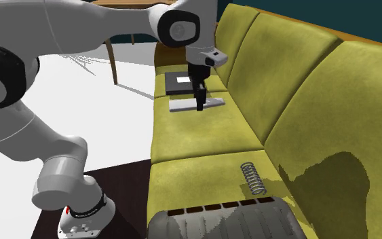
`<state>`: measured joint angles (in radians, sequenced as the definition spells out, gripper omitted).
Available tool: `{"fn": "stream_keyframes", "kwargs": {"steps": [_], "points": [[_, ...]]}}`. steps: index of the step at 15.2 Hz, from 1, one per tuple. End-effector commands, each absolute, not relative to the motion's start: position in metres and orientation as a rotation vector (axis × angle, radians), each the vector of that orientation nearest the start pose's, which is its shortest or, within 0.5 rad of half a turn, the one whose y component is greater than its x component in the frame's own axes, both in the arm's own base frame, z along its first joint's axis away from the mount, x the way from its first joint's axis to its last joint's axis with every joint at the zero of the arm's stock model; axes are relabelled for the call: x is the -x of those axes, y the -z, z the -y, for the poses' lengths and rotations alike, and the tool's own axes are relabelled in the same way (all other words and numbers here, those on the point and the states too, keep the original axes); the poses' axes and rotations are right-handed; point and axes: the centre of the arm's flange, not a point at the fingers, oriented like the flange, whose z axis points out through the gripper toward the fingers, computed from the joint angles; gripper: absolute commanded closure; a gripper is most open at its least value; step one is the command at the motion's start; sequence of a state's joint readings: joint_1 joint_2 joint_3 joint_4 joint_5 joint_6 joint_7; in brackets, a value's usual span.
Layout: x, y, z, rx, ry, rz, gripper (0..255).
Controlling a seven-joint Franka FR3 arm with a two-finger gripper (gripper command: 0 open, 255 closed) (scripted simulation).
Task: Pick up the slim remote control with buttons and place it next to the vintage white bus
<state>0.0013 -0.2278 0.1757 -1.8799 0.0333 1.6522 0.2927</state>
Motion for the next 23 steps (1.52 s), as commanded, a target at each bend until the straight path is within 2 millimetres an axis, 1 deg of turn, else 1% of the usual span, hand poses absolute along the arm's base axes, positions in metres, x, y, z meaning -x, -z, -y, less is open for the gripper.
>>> {"fn": "stream_keyframes", "kwargs": {"steps": [1, 11, 12, 23], "points": [[-0.473, -0.603, -0.071, 3.142, -0.002, -0.191, 255], [-0.451, -0.604, 0.059, 3.142, -0.002, -0.191, 255], [-0.45, -0.604, 0.068, 3.142, -0.002, -0.191, 255], [-0.45, -0.546, 0.068, 3.142, -0.002, -0.191, 255]]}}
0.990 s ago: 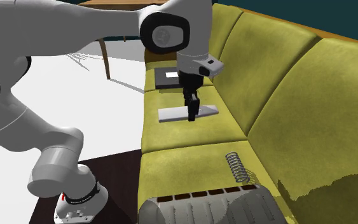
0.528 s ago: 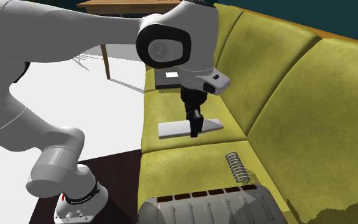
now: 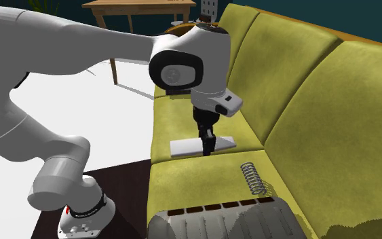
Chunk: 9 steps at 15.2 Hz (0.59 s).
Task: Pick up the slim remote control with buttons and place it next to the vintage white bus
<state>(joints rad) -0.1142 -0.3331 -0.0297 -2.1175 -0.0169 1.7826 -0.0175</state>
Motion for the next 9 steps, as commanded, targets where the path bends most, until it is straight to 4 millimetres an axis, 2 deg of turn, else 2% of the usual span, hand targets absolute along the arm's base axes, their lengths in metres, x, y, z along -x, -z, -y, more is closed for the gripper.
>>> {"fn": "stream_keyframes", "kwargs": {"steps": [1, 9], "points": [[-0.45, -0.541, 0.068, 3.142, -0.002, -0.191, 255], [-0.45, -0.498, 0.068, 3.142, -0.002, -0.191, 255]]}}
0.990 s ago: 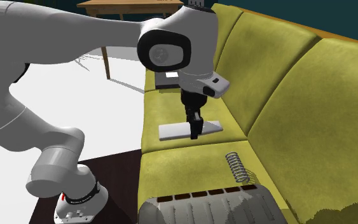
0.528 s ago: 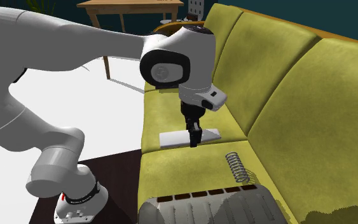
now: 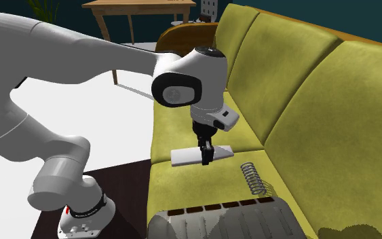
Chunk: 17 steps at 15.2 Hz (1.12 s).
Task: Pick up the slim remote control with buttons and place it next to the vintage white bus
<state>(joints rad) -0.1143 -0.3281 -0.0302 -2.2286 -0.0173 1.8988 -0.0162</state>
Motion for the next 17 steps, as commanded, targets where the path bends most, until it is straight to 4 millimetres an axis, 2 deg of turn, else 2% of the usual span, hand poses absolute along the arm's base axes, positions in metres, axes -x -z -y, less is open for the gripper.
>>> {"fn": "stream_keyframes", "kwargs": {"steps": [1, 17], "points": [[-0.45, -0.493, 0.068, 3.142, -0.002, -0.191, 255], [-0.45, -0.409, 0.068, 3.142, -0.002, -0.191, 255]]}}
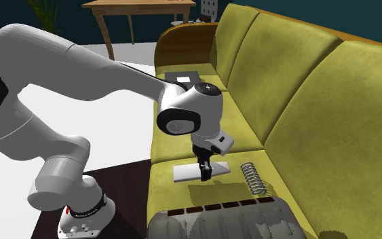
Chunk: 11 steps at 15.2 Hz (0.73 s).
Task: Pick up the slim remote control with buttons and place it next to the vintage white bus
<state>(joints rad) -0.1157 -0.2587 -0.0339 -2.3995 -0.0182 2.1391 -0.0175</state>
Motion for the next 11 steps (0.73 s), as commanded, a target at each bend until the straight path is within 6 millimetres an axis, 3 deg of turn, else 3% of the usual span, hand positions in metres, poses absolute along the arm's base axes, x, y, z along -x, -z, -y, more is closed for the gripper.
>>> {"fn": "stream_keyframes", "kwargs": {"steps": [1, 10, 11], "points": [[-0.45, -0.4034, 0.0682, 3.142, -0.002, -0.191, 255], [-0.45, -0.3991, 0.0682, 3.142, -0.002, -0.191, 255], [-0.45, -0.3991, 0.0682, 3.142, -0.002, -0.191, 0]]}}
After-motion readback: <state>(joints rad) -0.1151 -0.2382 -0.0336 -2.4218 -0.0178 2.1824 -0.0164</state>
